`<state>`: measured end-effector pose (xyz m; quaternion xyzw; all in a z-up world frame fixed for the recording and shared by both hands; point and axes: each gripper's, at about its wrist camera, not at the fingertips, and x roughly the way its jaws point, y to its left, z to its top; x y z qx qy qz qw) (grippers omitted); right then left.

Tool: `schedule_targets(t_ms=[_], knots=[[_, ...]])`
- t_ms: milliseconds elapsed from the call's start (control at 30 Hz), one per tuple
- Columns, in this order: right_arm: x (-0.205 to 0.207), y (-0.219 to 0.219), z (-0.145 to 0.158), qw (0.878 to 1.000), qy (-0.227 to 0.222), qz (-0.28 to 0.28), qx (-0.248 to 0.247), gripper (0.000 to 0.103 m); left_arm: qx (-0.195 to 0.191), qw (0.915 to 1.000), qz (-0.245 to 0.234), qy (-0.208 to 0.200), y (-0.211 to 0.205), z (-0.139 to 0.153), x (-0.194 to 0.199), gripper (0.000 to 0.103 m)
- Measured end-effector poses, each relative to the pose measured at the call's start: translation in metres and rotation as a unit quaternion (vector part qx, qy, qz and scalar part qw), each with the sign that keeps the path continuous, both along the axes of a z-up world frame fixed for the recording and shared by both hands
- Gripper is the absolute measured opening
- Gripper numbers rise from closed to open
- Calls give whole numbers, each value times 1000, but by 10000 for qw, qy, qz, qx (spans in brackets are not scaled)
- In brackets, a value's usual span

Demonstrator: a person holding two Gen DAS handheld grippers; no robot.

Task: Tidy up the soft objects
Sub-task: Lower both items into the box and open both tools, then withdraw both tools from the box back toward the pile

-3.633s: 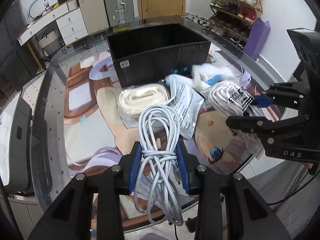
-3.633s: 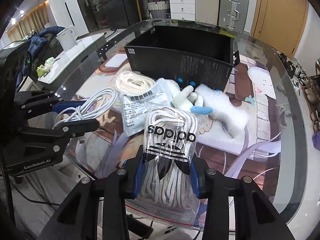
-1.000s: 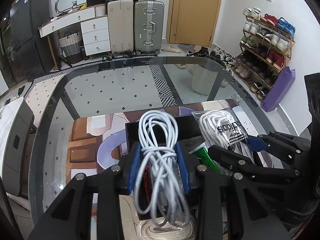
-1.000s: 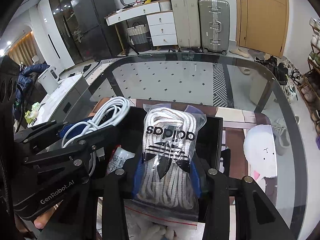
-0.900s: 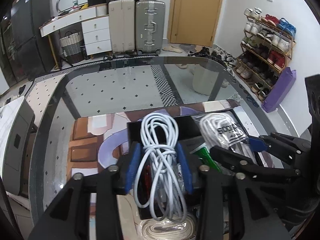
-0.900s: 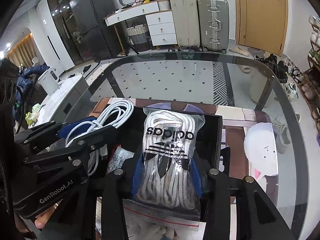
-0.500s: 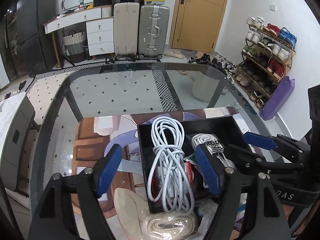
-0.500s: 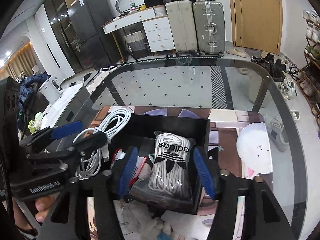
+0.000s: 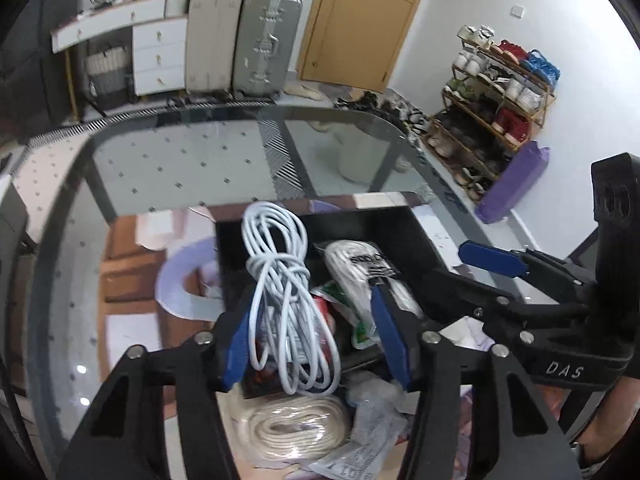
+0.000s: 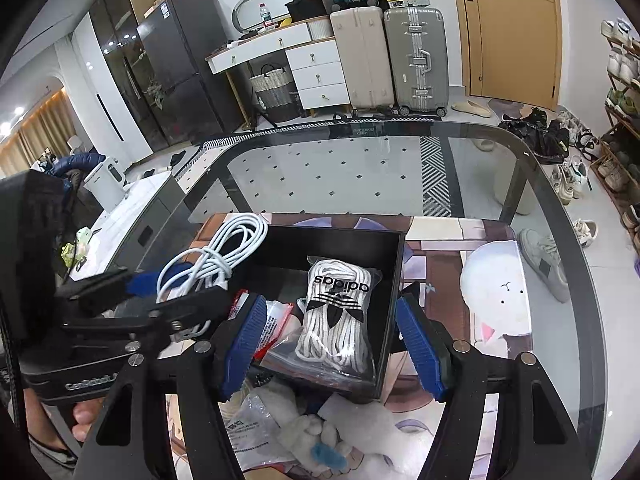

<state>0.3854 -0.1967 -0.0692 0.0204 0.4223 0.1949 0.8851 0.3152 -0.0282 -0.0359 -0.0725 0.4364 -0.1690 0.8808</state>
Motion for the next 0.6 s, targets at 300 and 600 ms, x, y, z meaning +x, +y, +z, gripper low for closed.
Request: schedule_targets(t_ms=[300,600], knots=[[-6,-9,2,10000,16,-31,-6,69,-393,9982,-370,-278,-7,19,-14,52],[-9,-20,-2,9999,71,-69,-41,69,-185,9995,-242,-116,-8,15,-7,54]])
